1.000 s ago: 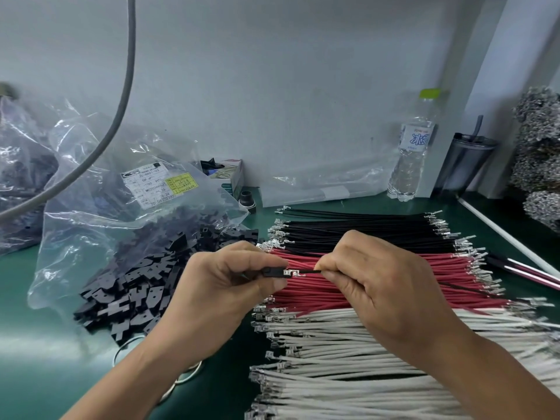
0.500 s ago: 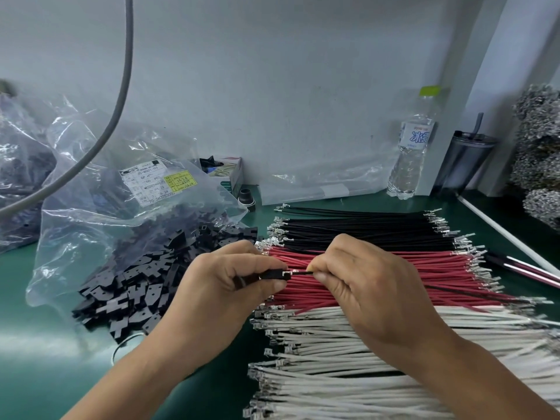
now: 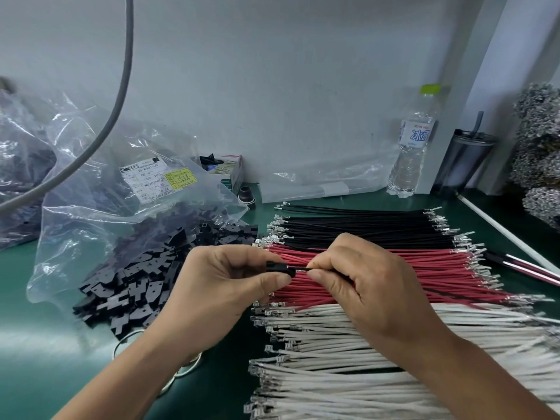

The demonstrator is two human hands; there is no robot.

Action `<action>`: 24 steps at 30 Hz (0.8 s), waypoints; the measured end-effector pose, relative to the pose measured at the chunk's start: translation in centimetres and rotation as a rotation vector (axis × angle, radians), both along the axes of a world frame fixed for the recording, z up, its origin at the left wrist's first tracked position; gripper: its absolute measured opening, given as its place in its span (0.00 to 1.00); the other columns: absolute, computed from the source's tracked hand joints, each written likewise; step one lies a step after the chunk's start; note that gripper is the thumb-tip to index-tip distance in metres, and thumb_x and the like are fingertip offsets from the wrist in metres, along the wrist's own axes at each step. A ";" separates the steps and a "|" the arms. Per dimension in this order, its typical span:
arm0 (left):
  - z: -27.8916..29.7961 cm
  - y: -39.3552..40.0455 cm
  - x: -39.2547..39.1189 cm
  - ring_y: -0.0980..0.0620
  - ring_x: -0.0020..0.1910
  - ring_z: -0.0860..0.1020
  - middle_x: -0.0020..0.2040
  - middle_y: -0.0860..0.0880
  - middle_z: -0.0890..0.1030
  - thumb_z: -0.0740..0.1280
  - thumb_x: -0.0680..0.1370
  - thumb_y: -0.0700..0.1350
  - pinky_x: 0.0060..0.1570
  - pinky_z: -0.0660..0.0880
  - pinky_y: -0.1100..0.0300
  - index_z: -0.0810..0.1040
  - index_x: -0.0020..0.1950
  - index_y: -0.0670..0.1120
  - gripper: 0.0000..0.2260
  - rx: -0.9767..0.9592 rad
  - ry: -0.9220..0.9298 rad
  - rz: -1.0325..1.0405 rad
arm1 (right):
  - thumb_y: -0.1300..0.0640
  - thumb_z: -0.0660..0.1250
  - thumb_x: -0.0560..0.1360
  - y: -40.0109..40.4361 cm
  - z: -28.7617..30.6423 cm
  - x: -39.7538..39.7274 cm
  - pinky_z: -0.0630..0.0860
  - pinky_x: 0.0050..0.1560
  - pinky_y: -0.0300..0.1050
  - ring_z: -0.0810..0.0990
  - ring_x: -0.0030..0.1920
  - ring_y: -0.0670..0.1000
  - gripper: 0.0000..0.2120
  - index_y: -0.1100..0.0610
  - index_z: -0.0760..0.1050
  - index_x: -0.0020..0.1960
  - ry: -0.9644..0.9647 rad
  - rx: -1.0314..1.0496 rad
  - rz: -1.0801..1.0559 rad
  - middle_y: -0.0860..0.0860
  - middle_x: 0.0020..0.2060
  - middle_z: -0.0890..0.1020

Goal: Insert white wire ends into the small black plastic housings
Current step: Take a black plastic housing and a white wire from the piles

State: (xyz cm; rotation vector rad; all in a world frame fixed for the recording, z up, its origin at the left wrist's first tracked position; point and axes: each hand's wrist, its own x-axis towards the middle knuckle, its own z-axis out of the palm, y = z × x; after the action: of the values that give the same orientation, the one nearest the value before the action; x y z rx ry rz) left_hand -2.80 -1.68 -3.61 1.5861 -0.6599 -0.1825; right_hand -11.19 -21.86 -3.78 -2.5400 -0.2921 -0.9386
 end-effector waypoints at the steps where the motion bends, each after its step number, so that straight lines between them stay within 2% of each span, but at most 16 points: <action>1: -0.1 0.0 -0.1 0.52 0.30 0.80 0.36 0.43 0.86 0.80 0.65 0.46 0.34 0.79 0.64 0.89 0.44 0.50 0.09 0.012 -0.027 0.011 | 0.48 0.63 0.81 0.1 0.0 0.0 0.72 0.38 0.37 0.76 0.40 0.41 0.12 0.52 0.82 0.47 -0.019 -0.024 -0.003 0.41 0.40 0.77; 5: -0.3 0.0 -0.3 0.52 0.28 0.80 0.33 0.46 0.85 0.80 0.66 0.48 0.32 0.78 0.63 0.88 0.43 0.52 0.07 0.040 -0.119 0.039 | 0.50 0.61 0.81 0.5 -0.1 0.1 0.69 0.38 0.35 0.73 0.39 0.42 0.12 0.53 0.81 0.47 -0.067 -0.111 -0.026 0.42 0.40 0.76; 11: -0.7 -0.2 -0.5 0.49 0.29 0.81 0.35 0.47 0.84 0.80 0.70 0.44 0.31 0.81 0.53 0.88 0.44 0.56 0.07 0.130 -0.229 0.073 | 0.53 0.65 0.80 0.6 -0.5 0.3 0.74 0.33 0.43 0.75 0.37 0.46 0.08 0.53 0.80 0.46 -0.066 -0.192 -0.016 0.44 0.39 0.76; 13: -0.8 -0.6 -0.6 0.50 0.28 0.81 0.34 0.46 0.84 0.79 0.71 0.46 0.29 0.79 0.57 0.88 0.46 0.56 0.07 0.103 -0.192 0.072 | 0.53 0.67 0.79 0.1 0.1 0.5 0.74 0.32 0.44 0.77 0.37 0.48 0.07 0.53 0.81 0.46 -0.104 -0.238 -0.070 0.44 0.39 0.78; 17: -0.8 -0.9 0.0 0.49 0.26 0.79 0.34 0.44 0.84 0.78 0.71 0.43 0.29 0.76 0.64 0.88 0.50 0.52 0.09 -0.077 -0.079 0.160 | 0.55 0.71 0.77 -0.7 1.5 0.4 0.75 0.43 0.41 0.76 0.46 0.48 0.05 0.54 0.83 0.51 -0.232 -0.197 -0.166 0.47 0.46 0.79; 19: -0.7 -0.7 0.2 0.50 0.26 0.79 0.34 0.43 0.84 0.78 0.70 0.46 0.28 0.74 0.65 0.88 0.49 0.53 0.09 -0.149 0.003 0.219 | 0.56 0.72 0.76 -0.1 1.6 0.6 0.75 0.41 0.40 0.76 0.44 0.46 0.02 0.51 0.82 0.48 -0.173 -0.195 -0.143 0.44 0.44 0.79; 21: -0.6 -0.6 0.3 0.51 0.26 0.79 0.35 0.43 0.85 0.78 0.67 0.49 0.27 0.73 0.64 0.88 0.48 0.54 0.10 -0.198 0.054 0.266 | 0.54 0.73 0.76 0.9 1.1 1.5 0.76 0.37 0.43 0.75 0.43 0.44 0.02 0.47 0.82 0.47 0.012 -0.267 -0.166 0.41 0.41 0.79; 22: -0.6 -0.6 0.4 0.51 0.26 0.79 0.36 0.43 0.85 0.78 0.66 0.50 0.26 0.73 0.64 0.88 0.47 0.54 0.10 -0.210 0.066 0.281 | 0.51 0.72 0.77 1.2 0.7 2.2 0.76 0.37 0.43 0.74 0.44 0.45 0.01 0.46 0.82 0.48 0.083 -0.302 -0.194 0.42 0.41 0.79; 24: -0.5 -0.7 0.5 0.52 0.26 0.78 0.36 0.43 0.86 0.78 0.65 0.51 0.26 0.74 0.64 0.88 0.46 0.54 0.10 -0.221 0.079 0.294 | 0.46 0.69 0.78 1.2 0.2 3.5 0.73 0.40 0.42 0.74 0.48 0.45 0.06 0.44 0.83 0.53 0.144 -0.267 -0.241 0.42 0.44 0.80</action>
State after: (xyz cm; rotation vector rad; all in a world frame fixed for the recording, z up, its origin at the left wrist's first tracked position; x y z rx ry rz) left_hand -2.27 -2.36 -4.14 1.4353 -0.3656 0.0449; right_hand -7.70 -20.63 -3.60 -2.9227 -0.0721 -0.8429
